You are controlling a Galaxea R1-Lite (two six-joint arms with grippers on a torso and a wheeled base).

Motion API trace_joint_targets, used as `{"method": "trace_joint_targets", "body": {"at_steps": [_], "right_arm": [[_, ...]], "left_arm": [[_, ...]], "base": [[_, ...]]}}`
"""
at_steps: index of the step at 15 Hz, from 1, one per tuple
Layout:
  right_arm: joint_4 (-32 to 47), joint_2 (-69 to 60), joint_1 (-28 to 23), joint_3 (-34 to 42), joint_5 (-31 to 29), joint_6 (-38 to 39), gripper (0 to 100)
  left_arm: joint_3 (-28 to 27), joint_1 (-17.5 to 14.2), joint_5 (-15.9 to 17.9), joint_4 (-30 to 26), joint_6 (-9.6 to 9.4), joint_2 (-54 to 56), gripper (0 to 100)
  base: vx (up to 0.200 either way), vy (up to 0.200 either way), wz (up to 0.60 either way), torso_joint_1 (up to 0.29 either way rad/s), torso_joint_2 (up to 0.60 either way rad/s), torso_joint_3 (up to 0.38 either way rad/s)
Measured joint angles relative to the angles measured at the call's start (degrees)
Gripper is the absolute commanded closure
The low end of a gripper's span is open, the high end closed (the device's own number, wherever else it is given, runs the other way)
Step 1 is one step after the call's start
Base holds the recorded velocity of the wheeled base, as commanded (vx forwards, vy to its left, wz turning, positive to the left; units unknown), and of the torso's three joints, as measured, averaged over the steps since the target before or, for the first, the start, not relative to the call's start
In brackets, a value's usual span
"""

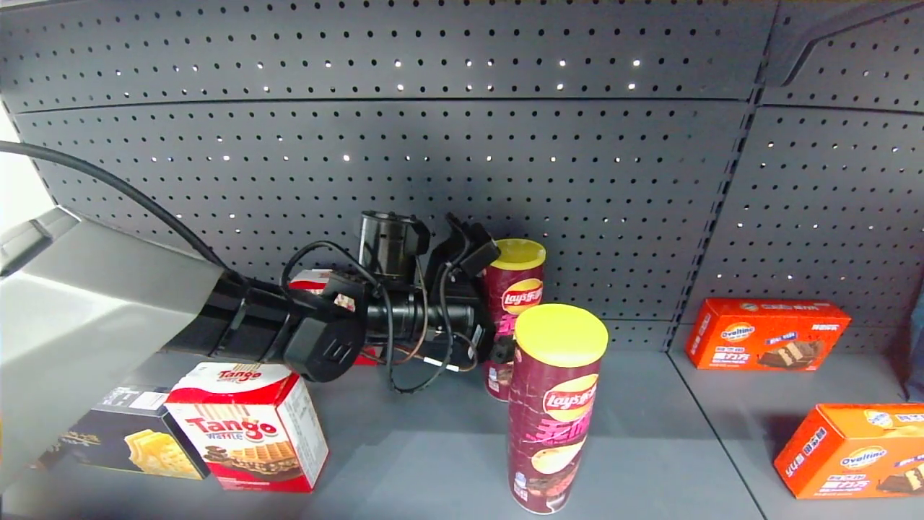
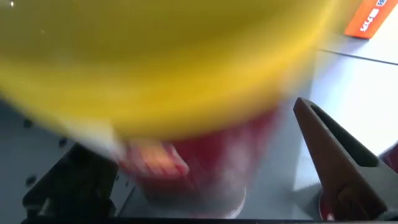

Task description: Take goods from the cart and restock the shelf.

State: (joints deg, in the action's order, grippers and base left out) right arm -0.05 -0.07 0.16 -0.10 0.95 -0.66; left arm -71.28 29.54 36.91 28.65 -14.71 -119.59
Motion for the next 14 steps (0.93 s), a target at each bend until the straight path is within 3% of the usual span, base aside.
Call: {"method": "trace_joint_targets", "body": {"at_steps": [6,9,14], "right_arm": [[-0.02,0.0,0.0,0.0,0.0,-0.02,0],[-0.02,0.0,0.0,0.0,0.0,-0.02,0],[-0.02,0.0,0.0,0.0,0.0,-0.02,0]], "left_arm": [[10.75,-2.06,-1.56,2.79,0.1,7.07,0],[14.81,-2.69,-4.53,2.91,0.21,10.72,0],[17.51,-2.91,-13.37,2.99,0.66,14.13,0]], "base": [[0.0,0.0,0.0,0.0,0.0,0.0],[0.0,0.0,0.0,0.0,0.0,0.0],[0.0,0.0,0.0,0.0,0.0,0.0]]}}
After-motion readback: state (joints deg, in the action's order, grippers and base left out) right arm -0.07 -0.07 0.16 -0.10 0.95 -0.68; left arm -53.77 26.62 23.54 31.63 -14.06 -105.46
